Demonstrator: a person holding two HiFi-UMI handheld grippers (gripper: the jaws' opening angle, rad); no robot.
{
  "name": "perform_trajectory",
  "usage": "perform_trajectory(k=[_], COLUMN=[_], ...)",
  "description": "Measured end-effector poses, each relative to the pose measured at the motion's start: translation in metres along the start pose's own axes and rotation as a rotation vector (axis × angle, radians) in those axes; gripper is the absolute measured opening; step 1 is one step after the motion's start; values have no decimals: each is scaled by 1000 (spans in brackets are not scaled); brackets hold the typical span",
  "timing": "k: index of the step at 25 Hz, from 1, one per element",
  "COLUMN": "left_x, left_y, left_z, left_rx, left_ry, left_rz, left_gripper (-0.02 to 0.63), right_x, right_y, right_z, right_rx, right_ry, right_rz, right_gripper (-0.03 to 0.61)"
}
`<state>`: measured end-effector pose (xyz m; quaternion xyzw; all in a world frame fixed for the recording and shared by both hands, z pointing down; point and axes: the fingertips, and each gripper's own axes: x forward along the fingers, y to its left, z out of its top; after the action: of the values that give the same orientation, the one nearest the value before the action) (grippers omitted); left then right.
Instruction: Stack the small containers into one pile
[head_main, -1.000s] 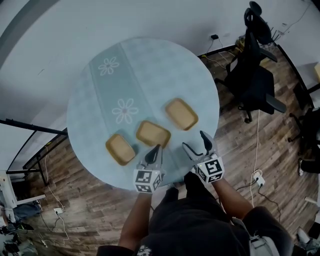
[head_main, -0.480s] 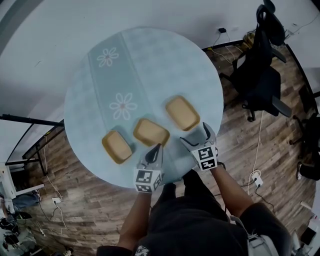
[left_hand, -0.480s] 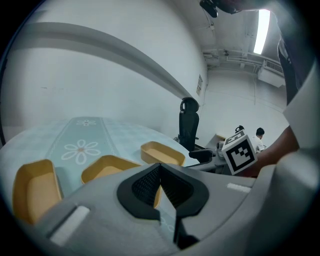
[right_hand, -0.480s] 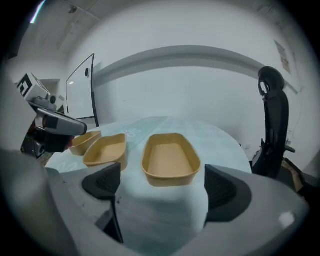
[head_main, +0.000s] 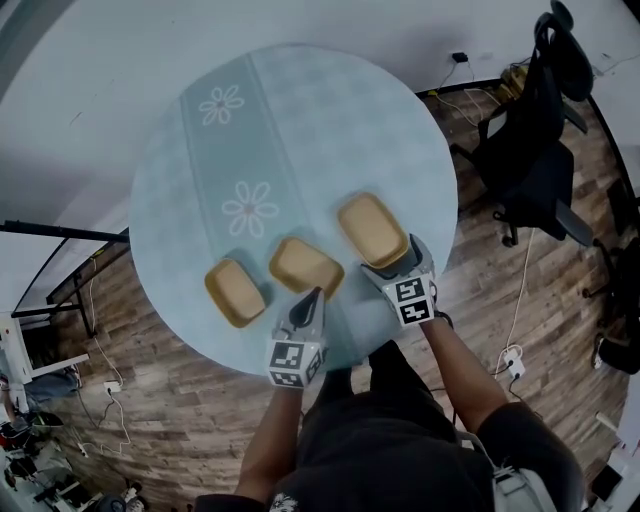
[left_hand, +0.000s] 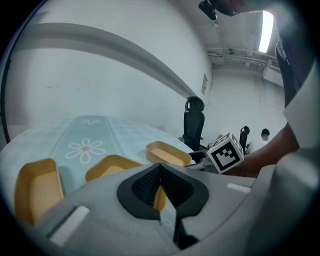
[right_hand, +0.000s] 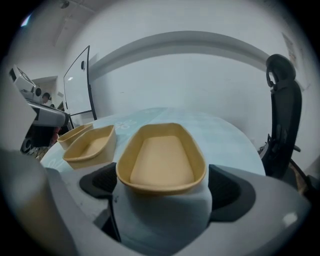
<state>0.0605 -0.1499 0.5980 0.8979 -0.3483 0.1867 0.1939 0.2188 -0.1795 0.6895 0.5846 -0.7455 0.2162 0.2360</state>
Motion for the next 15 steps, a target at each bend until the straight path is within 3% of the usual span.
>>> perform_trajectory(k=[7, 15], left_x=[1, -5], left_y=[0, 5], left_z=[1, -3], left_rx=[-5, -12], left_ry=[-15, -14], left_rz=[12, 17], left_gripper=[5, 5], right_x=[9, 9], right_y=[3, 4], right_z=[5, 7], right_rx=[12, 3], right_ry=[13, 15], right_rz=[59, 47], right_gripper=[557, 538])
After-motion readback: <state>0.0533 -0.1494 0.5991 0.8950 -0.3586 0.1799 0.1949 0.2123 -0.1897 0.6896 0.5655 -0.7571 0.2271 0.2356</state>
